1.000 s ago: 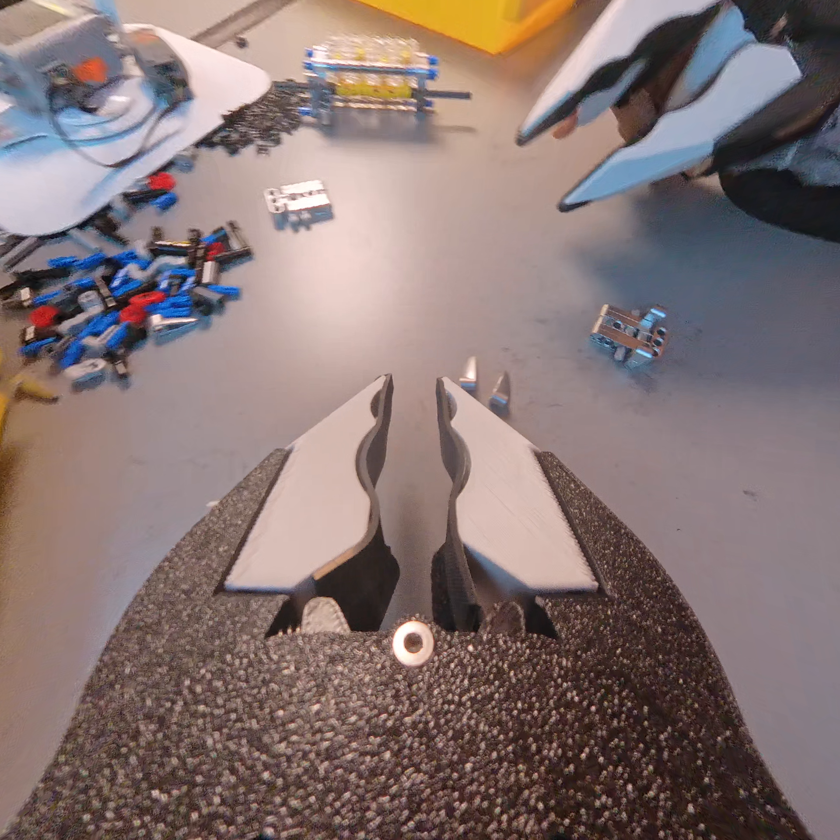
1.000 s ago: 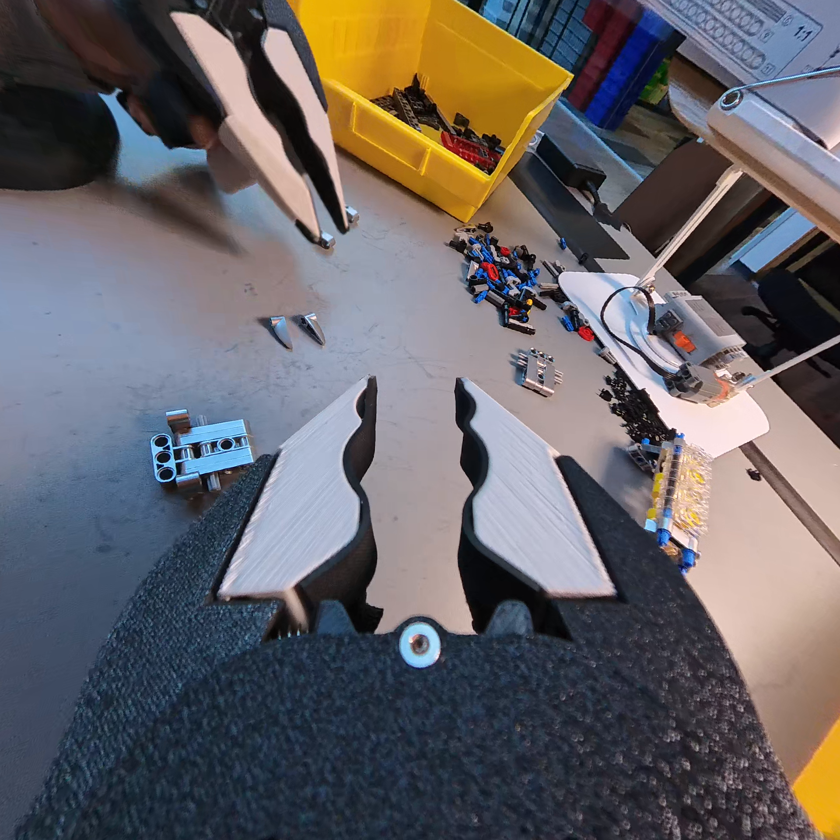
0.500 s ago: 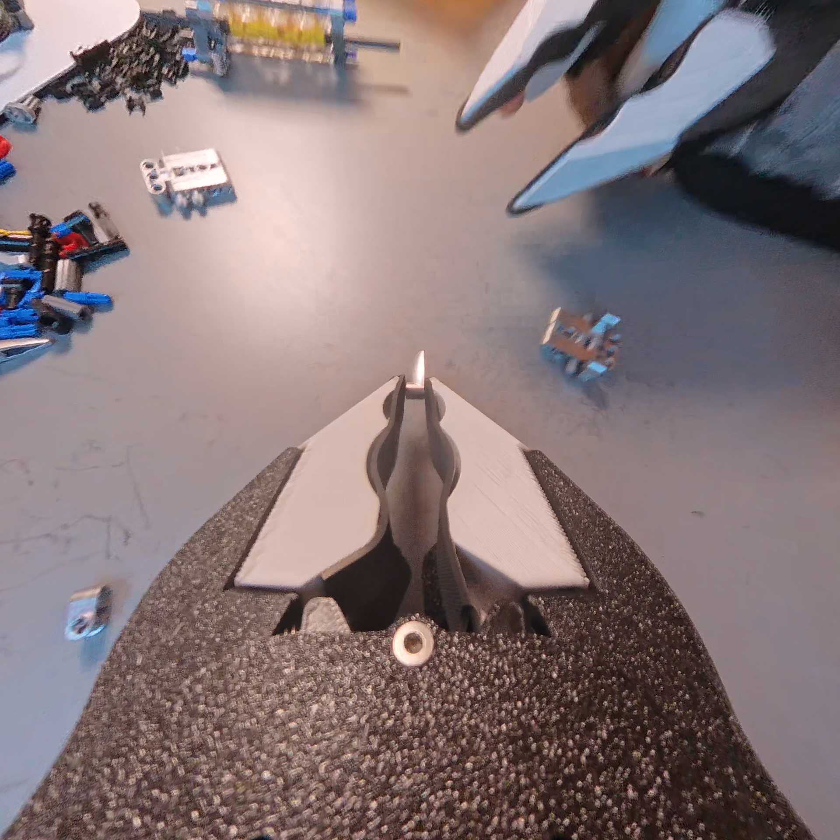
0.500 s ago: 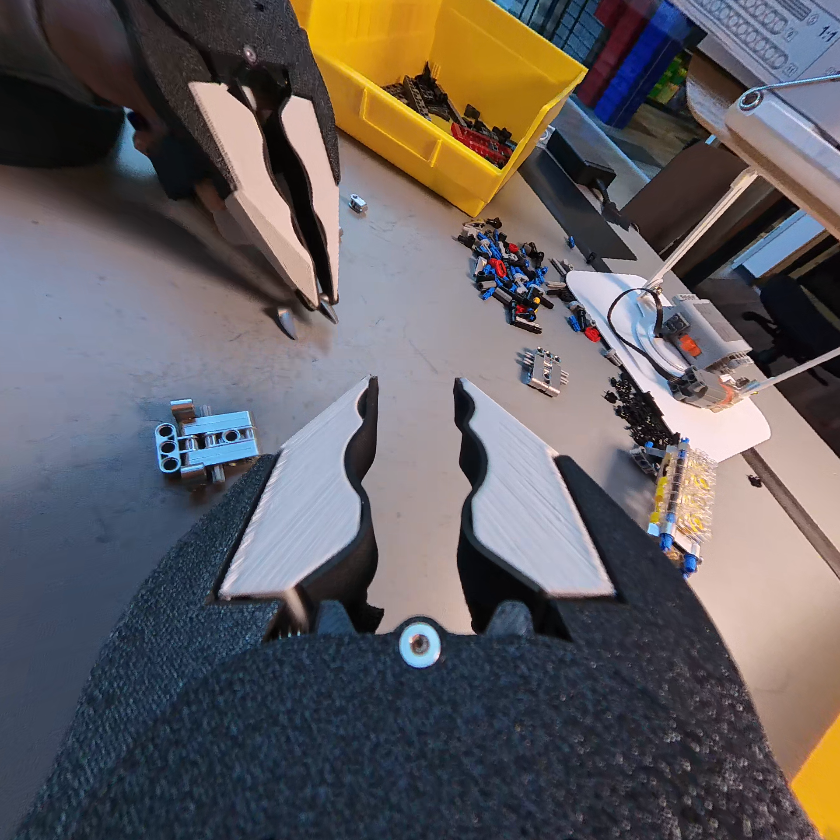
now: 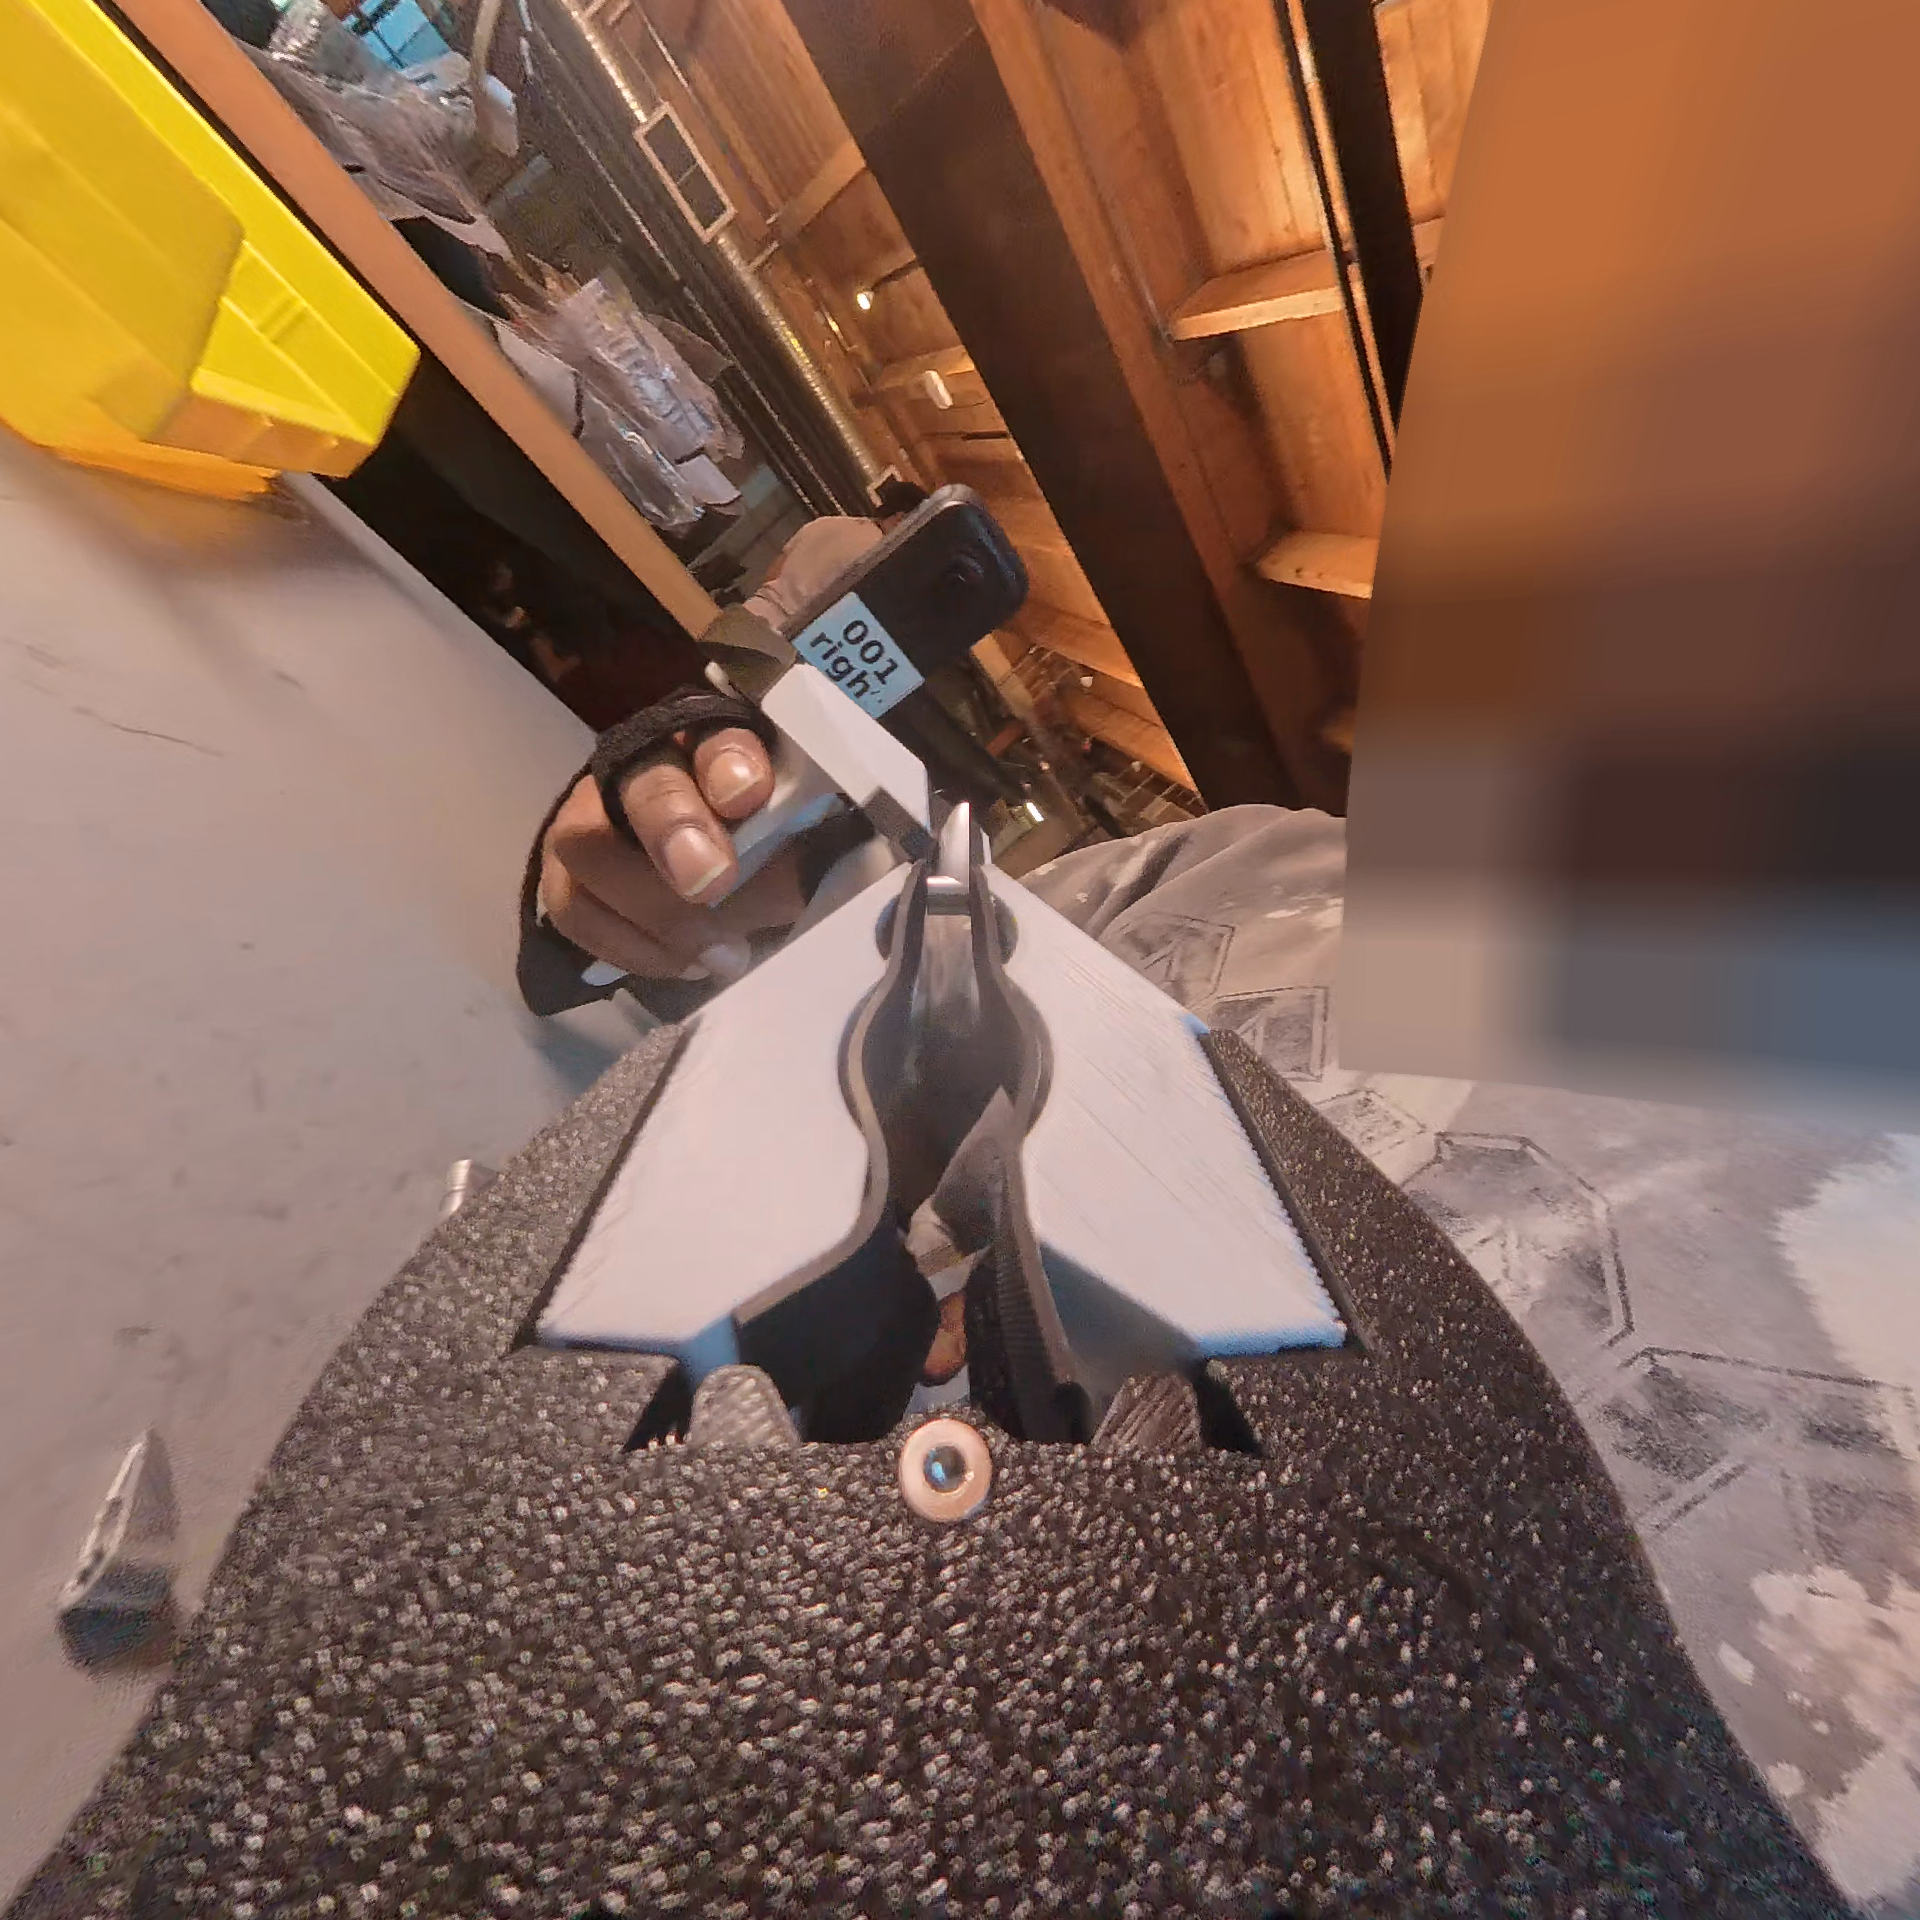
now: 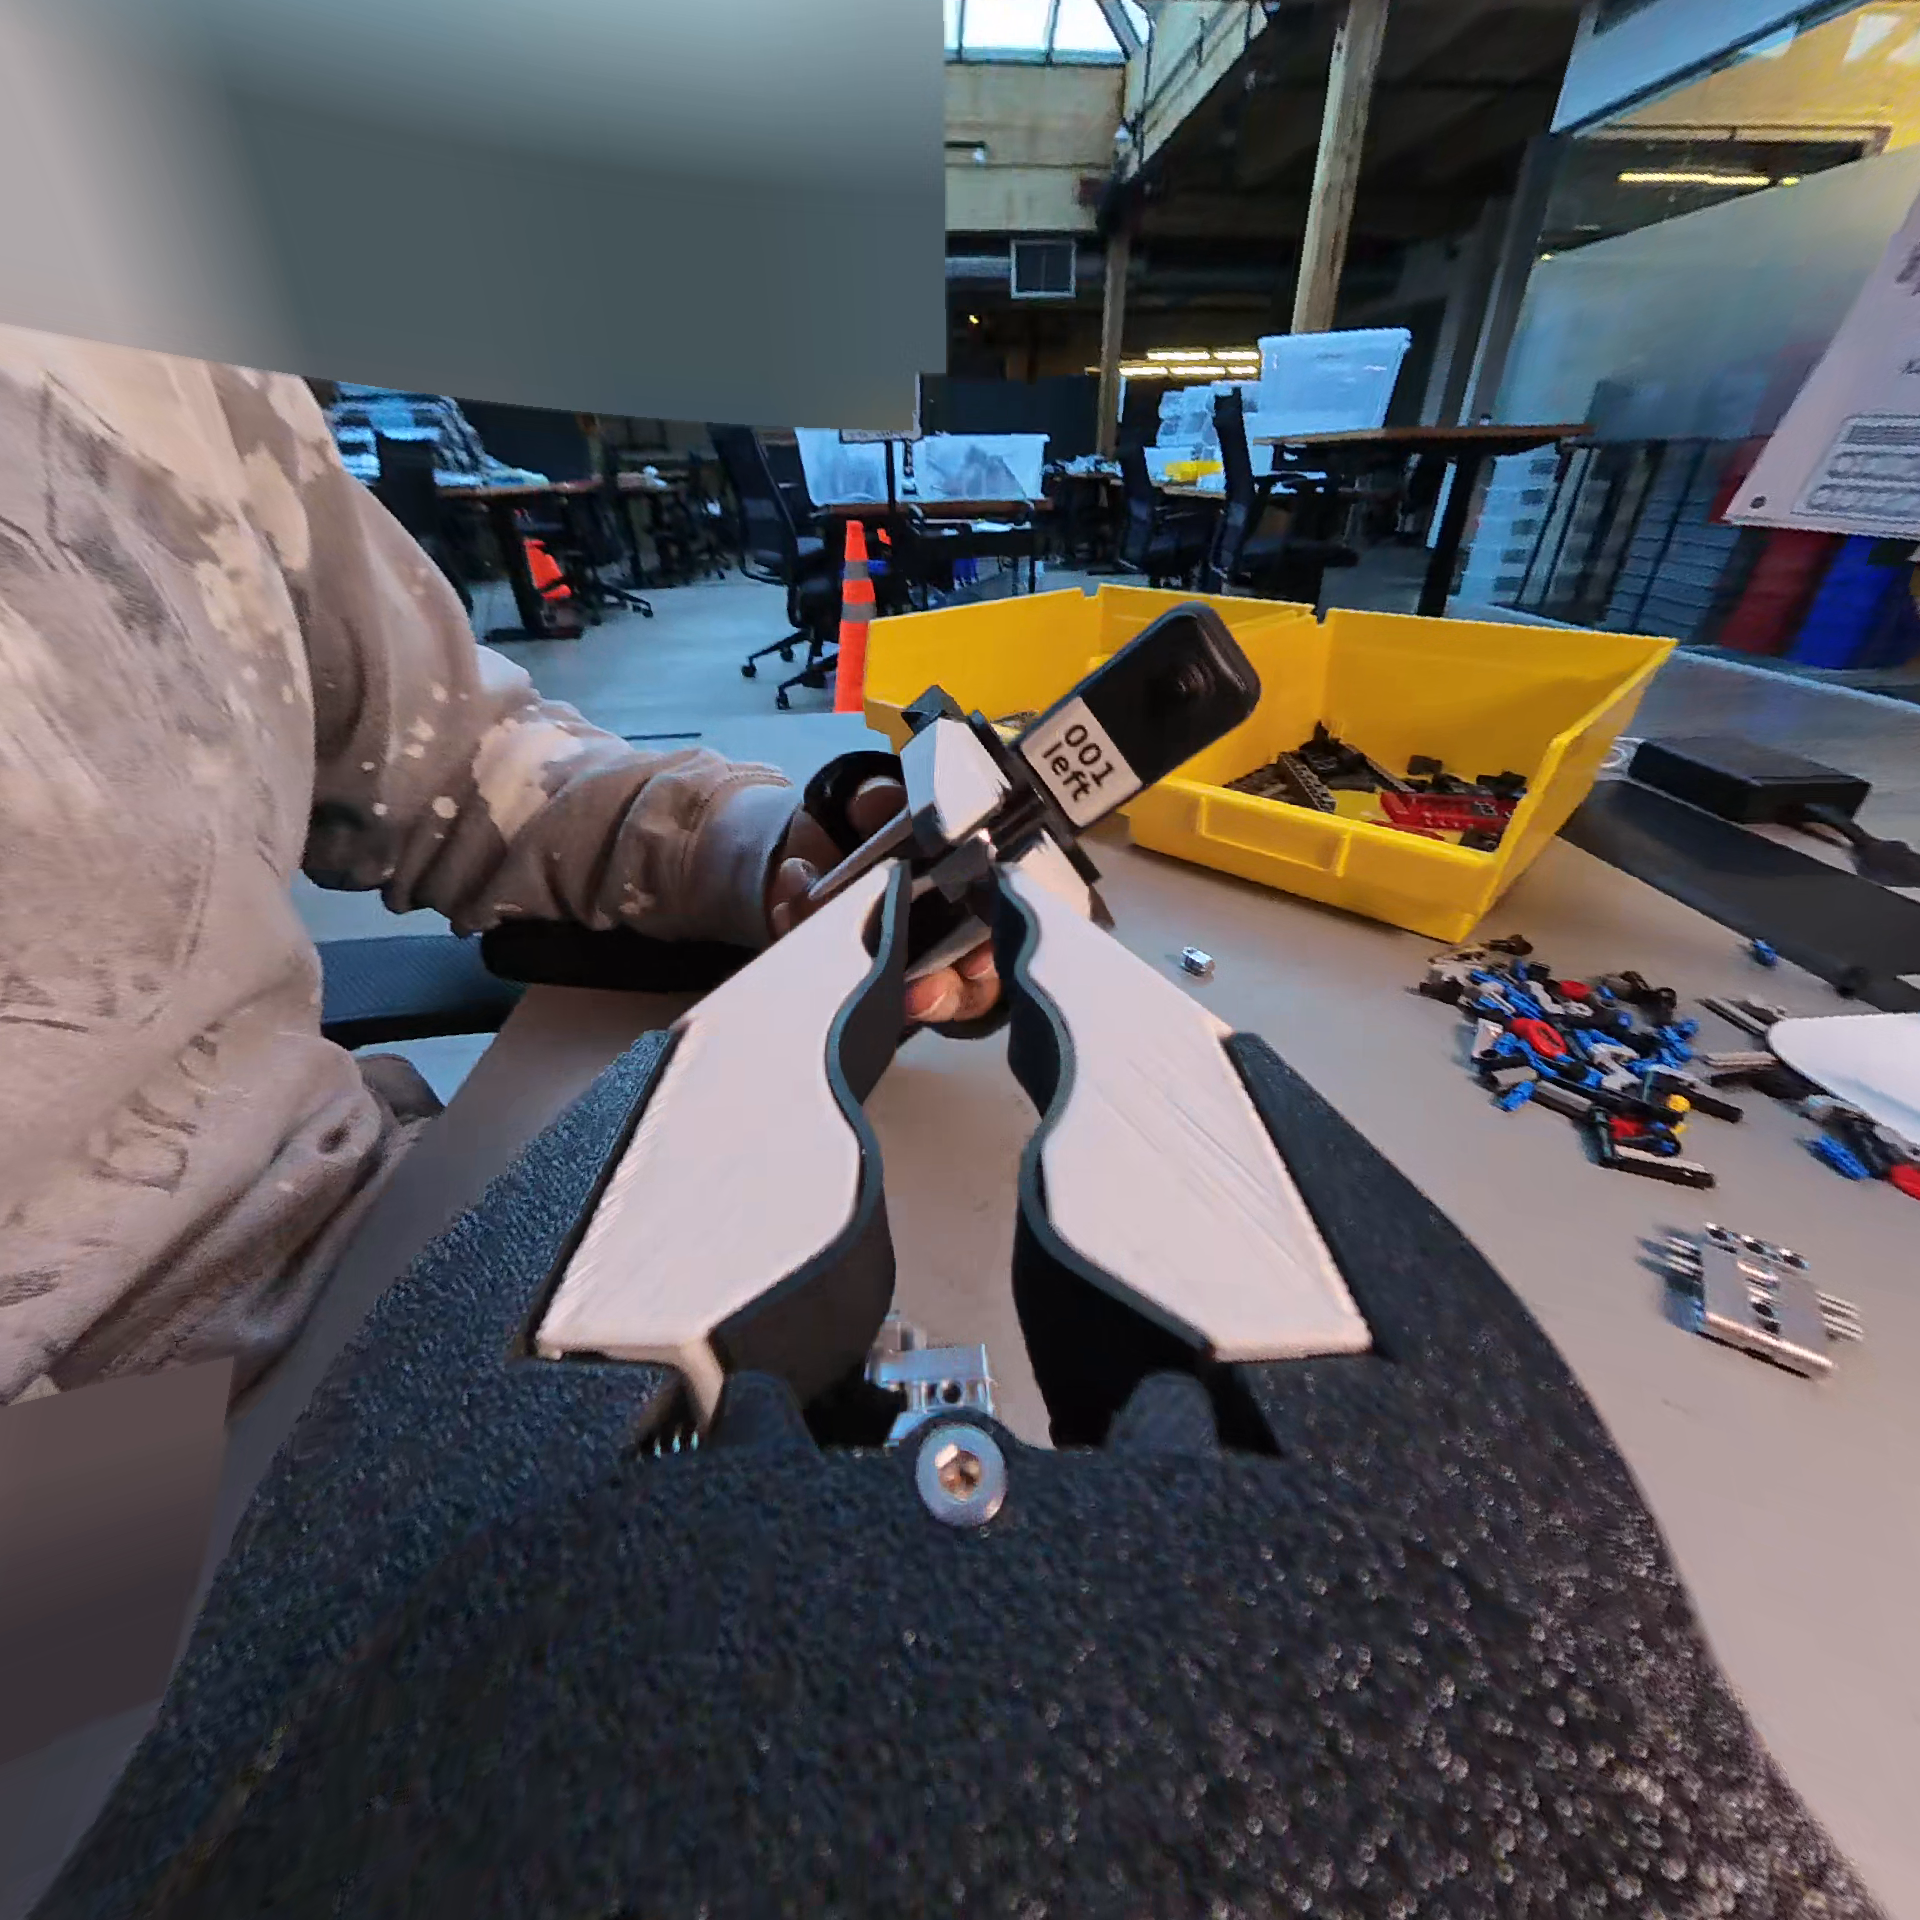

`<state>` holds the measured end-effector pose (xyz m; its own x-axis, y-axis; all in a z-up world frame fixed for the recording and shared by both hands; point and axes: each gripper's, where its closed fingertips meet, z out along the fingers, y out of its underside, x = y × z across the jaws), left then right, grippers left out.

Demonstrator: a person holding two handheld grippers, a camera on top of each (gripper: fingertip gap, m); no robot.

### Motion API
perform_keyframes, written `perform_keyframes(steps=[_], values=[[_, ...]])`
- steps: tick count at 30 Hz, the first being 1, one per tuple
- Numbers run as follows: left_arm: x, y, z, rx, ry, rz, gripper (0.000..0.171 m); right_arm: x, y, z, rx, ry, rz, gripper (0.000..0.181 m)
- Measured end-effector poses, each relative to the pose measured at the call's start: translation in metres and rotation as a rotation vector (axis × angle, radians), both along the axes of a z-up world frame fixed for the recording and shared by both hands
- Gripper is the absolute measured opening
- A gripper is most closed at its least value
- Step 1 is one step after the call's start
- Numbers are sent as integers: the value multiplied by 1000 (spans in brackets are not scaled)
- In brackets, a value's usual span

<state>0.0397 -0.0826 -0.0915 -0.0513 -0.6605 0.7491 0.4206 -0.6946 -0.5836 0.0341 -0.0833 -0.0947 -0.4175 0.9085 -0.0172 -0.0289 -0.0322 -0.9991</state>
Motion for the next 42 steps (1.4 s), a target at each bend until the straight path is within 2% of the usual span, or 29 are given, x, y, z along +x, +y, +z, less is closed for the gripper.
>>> perform_keyframes(steps=[4, 13, 16, 19, 24, 29, 33, 38, 42], values=[[6, -5, 3, -24, -56, -55, 7, 5, -4, 5, -27, 19, 45, 6], [16, -16, 8, -71, -149, -149, 7, 12, -18, 9, -1, 38, 119, 6], [16, -14, 6, -89, -157, -147, 7, 12, -17, 8, -4, 25, 122, 6], [11, -6, 1, -93, -116, -80, 7, 11, -11, 4, 1, -4, 94, 5], [0, 4, -13, 12, 132, 92, 7, 12, 7, -2, 2, -68, 31, 0], [5, 6, -25, 60, 286, 138, 2, 9, 13, -15, 35, -136, -5, 0], [-6, 16, -39, 81, 431, 228, 2, 7, 24, -23, 45, -171, -54, 0], [-38, 31, -63, 130, 738, 397, 3, 9, 54, -30, 46, -221, -175, 0], [-65, 35, -89, 143, 1001, 478, 7, 13, 77, -45, 95, -309, -267, 8]])
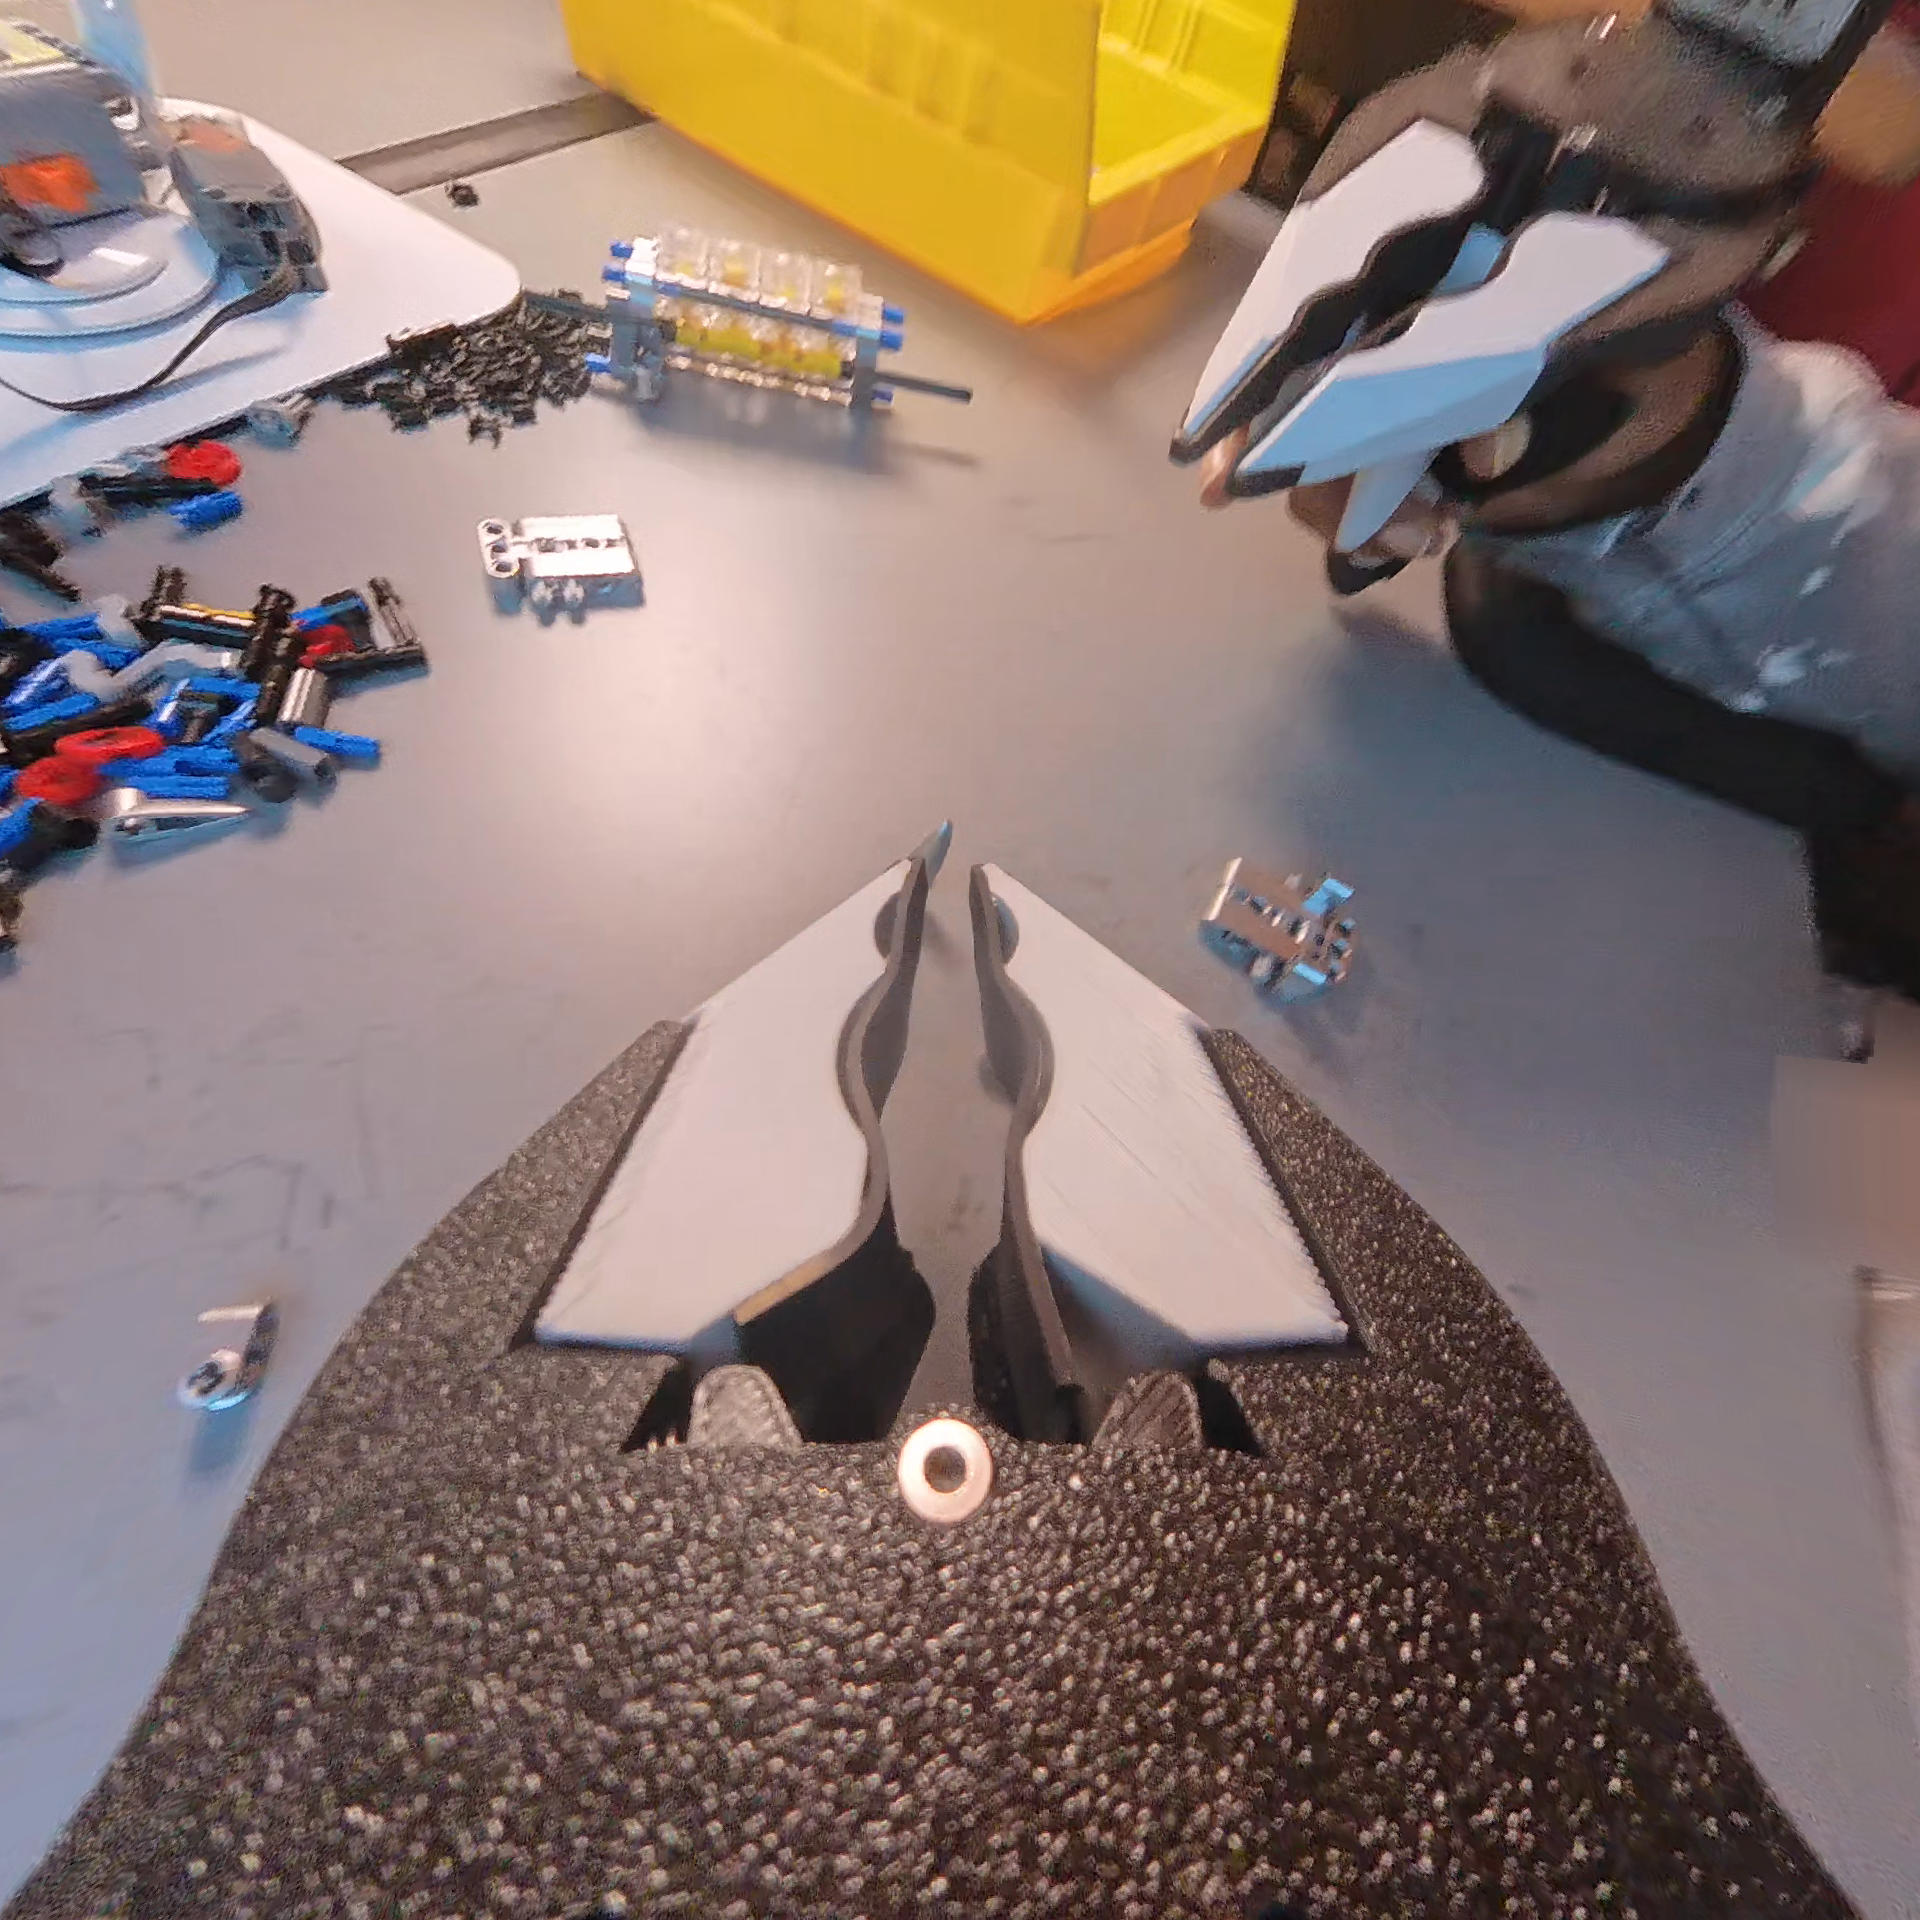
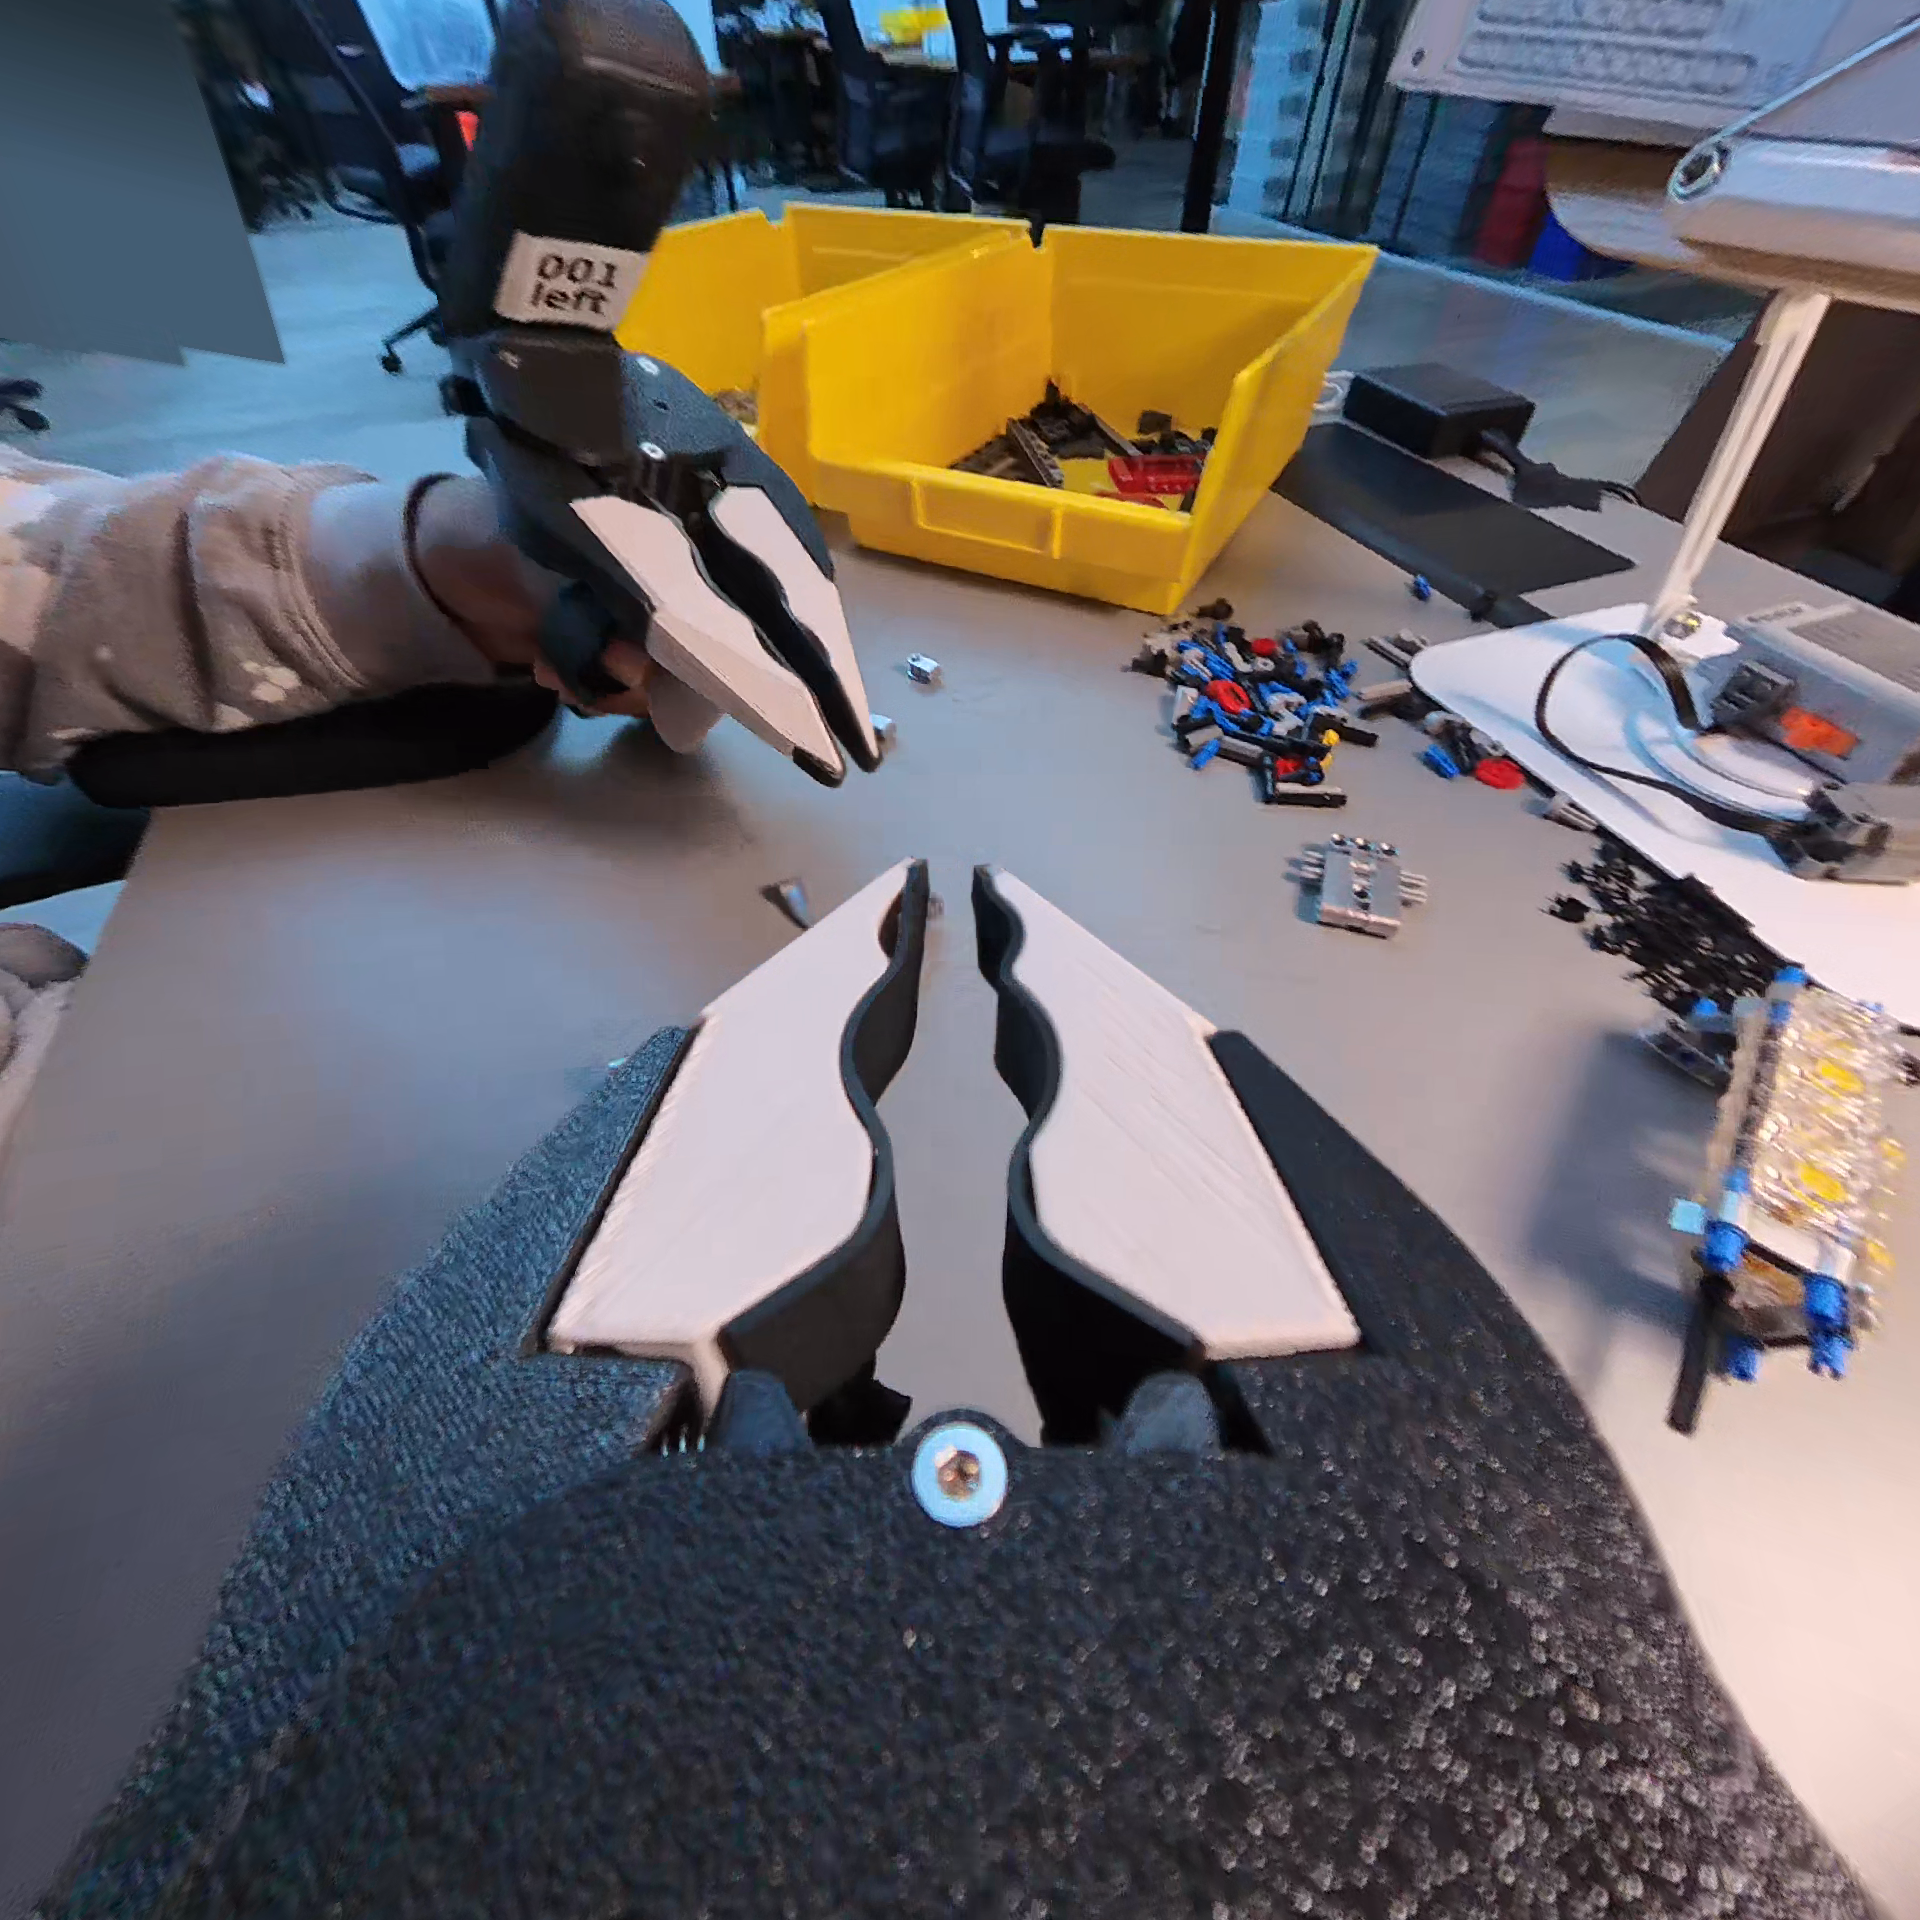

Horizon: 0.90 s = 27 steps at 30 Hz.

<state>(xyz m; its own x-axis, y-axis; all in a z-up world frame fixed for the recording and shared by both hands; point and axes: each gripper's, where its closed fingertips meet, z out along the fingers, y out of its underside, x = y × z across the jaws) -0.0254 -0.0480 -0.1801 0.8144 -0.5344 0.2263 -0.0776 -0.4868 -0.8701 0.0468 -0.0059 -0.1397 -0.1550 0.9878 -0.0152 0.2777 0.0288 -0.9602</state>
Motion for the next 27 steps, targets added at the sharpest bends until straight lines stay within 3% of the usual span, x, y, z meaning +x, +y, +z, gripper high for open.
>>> perform_keyframes(steps=[4, 10, 16, 24, 27], values=[[-11, -7, -21, -47, 174, -11, 13, 2, 7, -9, 18, -51, -26, 10], [-5, 3, -41, -85, 291, -24, 13, 0, 6, -20, 44, -98, -24, 11], [6, 25, -47, -114, 316, -29, 15, 1, 4, -26, 73, -132, -21, 11], [4, 28, -47, -118, 314, -17, 8, -2, 1, -30, 72, -149, -22, 11], [12, 29, -30, -20, 288, -30, 7, -3, 1, -28, 45, -140, -37, 11]])
